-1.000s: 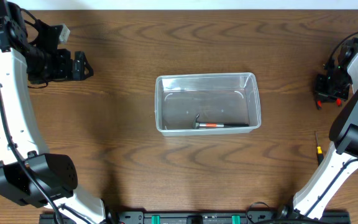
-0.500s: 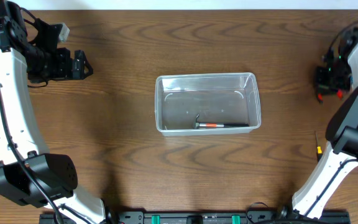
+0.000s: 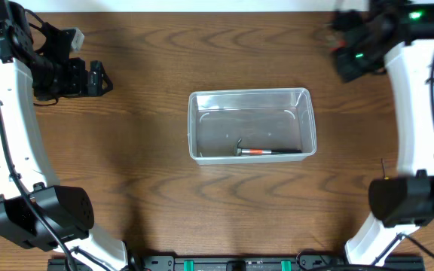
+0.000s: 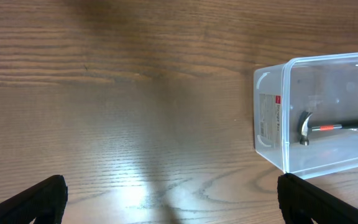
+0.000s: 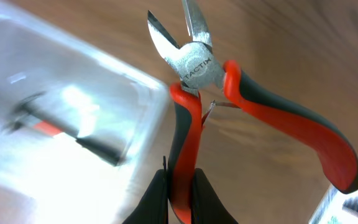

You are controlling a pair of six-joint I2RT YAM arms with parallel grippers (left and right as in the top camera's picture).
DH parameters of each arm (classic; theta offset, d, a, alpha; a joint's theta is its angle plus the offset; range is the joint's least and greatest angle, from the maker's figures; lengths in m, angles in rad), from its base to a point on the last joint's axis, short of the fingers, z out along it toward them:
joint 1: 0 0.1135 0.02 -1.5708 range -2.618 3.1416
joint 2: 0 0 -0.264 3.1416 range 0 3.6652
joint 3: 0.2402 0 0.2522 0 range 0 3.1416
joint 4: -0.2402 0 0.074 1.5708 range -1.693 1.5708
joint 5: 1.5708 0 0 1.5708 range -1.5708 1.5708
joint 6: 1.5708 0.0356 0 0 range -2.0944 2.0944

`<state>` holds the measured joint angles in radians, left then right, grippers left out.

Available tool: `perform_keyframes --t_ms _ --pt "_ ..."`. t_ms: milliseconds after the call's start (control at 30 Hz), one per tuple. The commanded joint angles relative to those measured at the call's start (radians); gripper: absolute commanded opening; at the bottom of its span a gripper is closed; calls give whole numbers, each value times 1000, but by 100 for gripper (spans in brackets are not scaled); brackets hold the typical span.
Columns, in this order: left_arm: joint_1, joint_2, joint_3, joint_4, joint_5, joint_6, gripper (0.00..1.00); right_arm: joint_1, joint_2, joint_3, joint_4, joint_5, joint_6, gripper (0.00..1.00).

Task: Pack container
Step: 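Lift the pliers and carry them left over the container, then lower the pliers into the container, open the right gripper, withdraw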

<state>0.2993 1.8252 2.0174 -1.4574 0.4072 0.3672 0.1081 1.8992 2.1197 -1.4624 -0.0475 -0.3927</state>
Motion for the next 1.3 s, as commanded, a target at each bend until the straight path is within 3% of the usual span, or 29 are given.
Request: perform_keyframes --t_ms 0,433,567,1267 --pt "3 -3 -4 -1 -8 9 98 111 -24 10 -30 -17 -122 2" --pt "3 -3 -4 -3 -8 10 98 338 -8 -37 -100 -52 -228 2" --pt "3 -3 -4 1 -8 9 98 344 -7 -82 -80 -83 -286 4" --pt "3 -3 -4 4 -8 10 98 344 -6 -443 103 -161 -274 6"
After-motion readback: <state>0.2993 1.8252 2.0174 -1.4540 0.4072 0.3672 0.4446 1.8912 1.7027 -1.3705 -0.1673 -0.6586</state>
